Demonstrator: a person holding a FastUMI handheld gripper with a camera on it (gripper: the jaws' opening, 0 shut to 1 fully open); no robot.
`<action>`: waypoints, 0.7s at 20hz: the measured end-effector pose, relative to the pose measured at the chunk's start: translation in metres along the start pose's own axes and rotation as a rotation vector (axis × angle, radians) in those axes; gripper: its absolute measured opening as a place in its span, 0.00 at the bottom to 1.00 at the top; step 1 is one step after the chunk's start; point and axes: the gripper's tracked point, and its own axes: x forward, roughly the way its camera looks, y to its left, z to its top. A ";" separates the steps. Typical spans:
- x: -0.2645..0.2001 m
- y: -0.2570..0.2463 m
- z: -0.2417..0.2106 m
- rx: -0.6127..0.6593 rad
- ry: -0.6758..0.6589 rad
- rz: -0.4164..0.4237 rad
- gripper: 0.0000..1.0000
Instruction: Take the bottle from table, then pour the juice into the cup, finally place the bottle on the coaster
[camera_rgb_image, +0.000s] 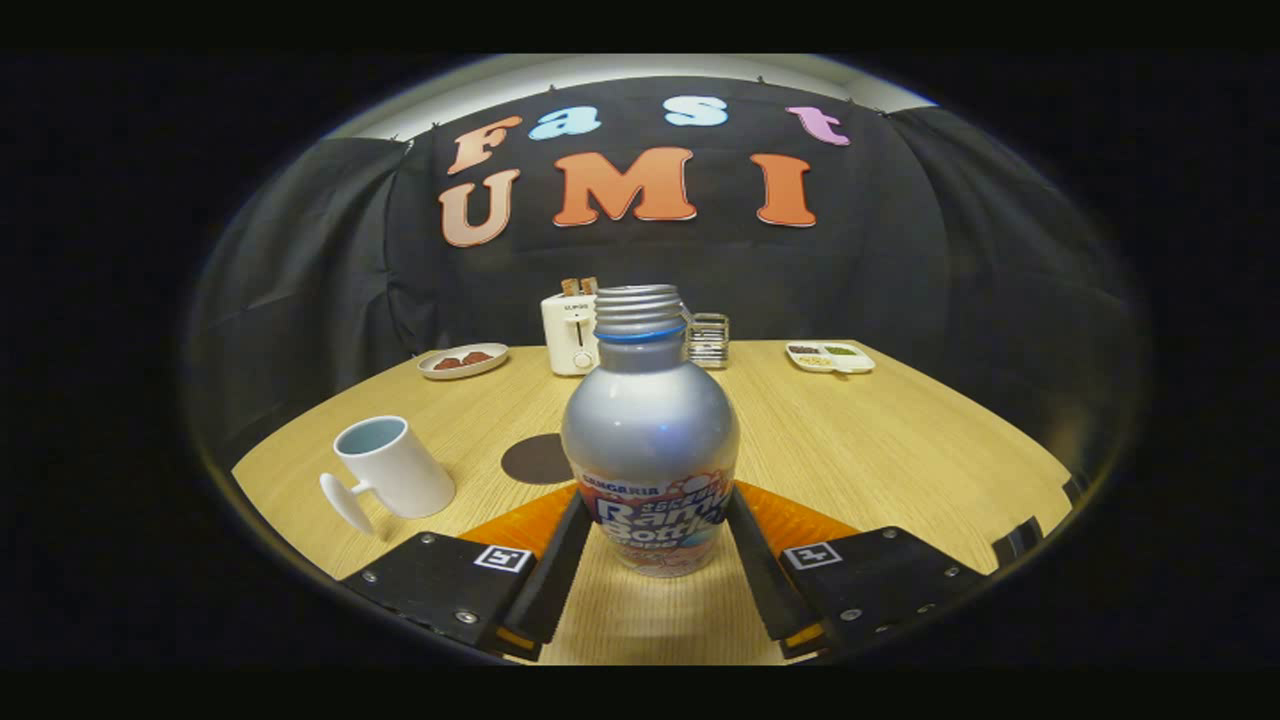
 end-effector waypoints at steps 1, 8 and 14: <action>-0.002 0.000 0.003 -0.018 -0.004 -0.007 0.76; -0.008 0.012 0.027 -0.202 -0.015 -0.048 0.76; 0.000 0.030 0.040 -0.458 -0.014 -0.090 0.77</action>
